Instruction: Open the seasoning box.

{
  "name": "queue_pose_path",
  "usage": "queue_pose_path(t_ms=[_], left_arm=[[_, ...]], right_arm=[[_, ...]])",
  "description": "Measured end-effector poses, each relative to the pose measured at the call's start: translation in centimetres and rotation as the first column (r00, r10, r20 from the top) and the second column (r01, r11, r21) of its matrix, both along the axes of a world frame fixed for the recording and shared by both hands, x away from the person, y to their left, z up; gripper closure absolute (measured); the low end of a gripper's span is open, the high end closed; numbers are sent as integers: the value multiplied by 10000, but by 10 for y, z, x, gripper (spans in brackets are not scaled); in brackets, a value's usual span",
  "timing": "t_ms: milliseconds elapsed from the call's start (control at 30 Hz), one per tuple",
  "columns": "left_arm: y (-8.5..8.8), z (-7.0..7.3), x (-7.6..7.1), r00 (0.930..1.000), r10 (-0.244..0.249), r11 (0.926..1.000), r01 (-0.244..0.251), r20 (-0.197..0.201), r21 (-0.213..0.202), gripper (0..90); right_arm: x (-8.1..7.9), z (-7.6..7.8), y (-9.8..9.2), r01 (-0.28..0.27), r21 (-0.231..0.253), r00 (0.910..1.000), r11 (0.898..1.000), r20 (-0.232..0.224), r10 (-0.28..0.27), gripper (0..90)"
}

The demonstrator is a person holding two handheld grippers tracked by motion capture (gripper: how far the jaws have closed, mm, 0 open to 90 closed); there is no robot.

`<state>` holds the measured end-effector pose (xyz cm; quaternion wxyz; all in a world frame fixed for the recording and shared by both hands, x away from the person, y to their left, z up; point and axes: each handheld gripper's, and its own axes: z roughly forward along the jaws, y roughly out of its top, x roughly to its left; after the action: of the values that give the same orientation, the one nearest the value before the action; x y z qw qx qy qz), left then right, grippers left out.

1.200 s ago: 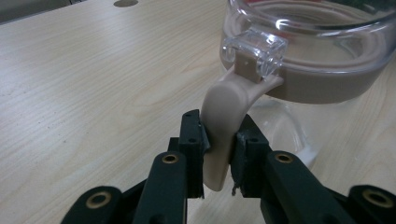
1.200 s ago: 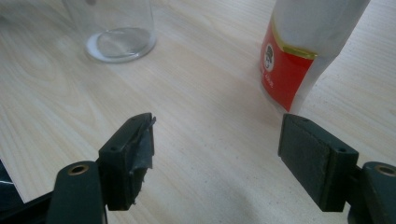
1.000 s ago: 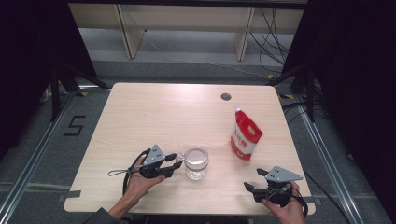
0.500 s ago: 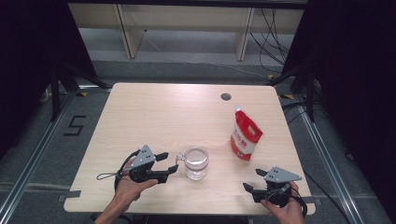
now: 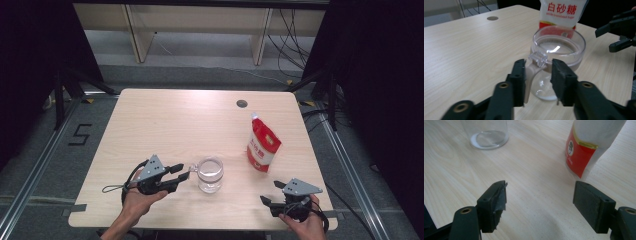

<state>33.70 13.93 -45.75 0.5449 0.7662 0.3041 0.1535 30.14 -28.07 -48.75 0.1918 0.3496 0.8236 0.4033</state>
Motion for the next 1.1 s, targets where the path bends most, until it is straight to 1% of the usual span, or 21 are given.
queue_pose_path(t_ms=[67, 100, 133, 167, 300, 367, 433, 500, 533, 567, 633, 733, 767, 800, 833, 867, 900, 933, 967, 1067, 1100], left_arm=[[-2, 4, 0, 9998, -28, 10000, 27, 220, 15, 734], [-3, 7, 0, 9991, -62, 9998, 54, 408, 188, 764], [-5, 9, 1, 9989, -56, 9999, 50, 458, 127, 795], [-7, 14, 2, 9982, -73, 9995, 55, 601, 299, 846], [-12, 20, 7, 9973, -62, 9994, 37, 731, 350, 893], [-14, 21, 9, 9978, -57, 9997, 42, 661, 231, 893], [-19, 22, 14, 9975, -97, 9991, 67, 703, 428, 894], [-21, 22, 16, 9981, -59, 9991, 34, 615, 413, 894], [-22, 21, 17, 9984, -79, 9993, 58, 558, 383, 895], [-23, 20, 19, 9984, -129, 9990, 104, 556, 443, 894], [-25, 17, 21, 9987, -83, 9968, 42, 506, 803, 894], [-24, 14, 20, 9993, 18, 9970, -46, 362, 767, 894], [-24, 13, 21, 9991, -68, 9960, 31, 413, 889, 894], [-24, 10, 20, 9995, 67, 9959, -94, 303, 903, 894], [-23, 10, 21, 9993, 60, 9956, -94, 368, 937, 894], [-23, 10, 21, 9993, 60, 9956, -94, 368, 937, 894], [-23, 10, 21, 9993, -3, 9961, -30, 372, 880, 894], [-23, 10, 20, 9992, -24, 9960, -13, 406, 891, 894], [-24, 9, 19, 9991, 14, 9963, -51, 424, 863, 894], [-24, 9, 19, 9987, -20, 9957, -28, 512, 925, 893], [-24, 8, 18, 9988, -2, 9960, -42, 491, 893, 894]], right_arm=[[0, 0, -1, 21, 35, 10000, 10000, -28, -20, 278], [-1, 0, -1, 58, 17, 10000, 10000, -1, -58, 279], [-1, 0, -1, 63, 49, 9999, 10000, -135, -62, 282], [-2, 0, -1, 47, 78, 9999, 10000, -142, -45, 284], [-1, 1, 0, 16, 177, 10000, 9998, -93, -14, 287], [-3, 1, 1, 171, 197, 9998, 9997, -136, -168, 290], [-1, 1, 1, -25, 0, 10000, 10000, 47, 25, 297], [-1, 2, 2, 14, 51, 10000, 10000, 58, -14, 299], [-4, 3, 5, 197, 210, 9996, 9996, -203, -192, 300], [-2, 3, 4, -14, 60, 9999, 10000, 131, 13, 308], [-3, 3, 6, -16, 199, 10000, 9998, 1, 16, 325], [-3, 2, 7, -89, 298, 9999, 9995, -52, 91, 341], [-2, 2, 7, -182, 283, 9998, 9994, 88, 180, 345], [-2, 3, 10, -287, 395, 9996, 9988, 8, 287, 371], [-4, 4, 12, -130, 525, 9995, 9985, -265, 144, 386], [-4, 4, 12, -130, 525, 9995, 9985, -265, 144, 386], [-3, 4, 12, -263, 490, 9997, 9985, -16, 264, 396], [-4, 5, 14, -253, 571, 9997, 9980, -41, 256, 416], [-3, 7, 17, -561, 566, 9984, 9968, 133, 554, 457], [-2, 9, 20, -475, 652, 9986, 9967, 250, 460, 477], [-2, 10, 25, -526, 780, 9984, 9956, 223, 510, 512]])
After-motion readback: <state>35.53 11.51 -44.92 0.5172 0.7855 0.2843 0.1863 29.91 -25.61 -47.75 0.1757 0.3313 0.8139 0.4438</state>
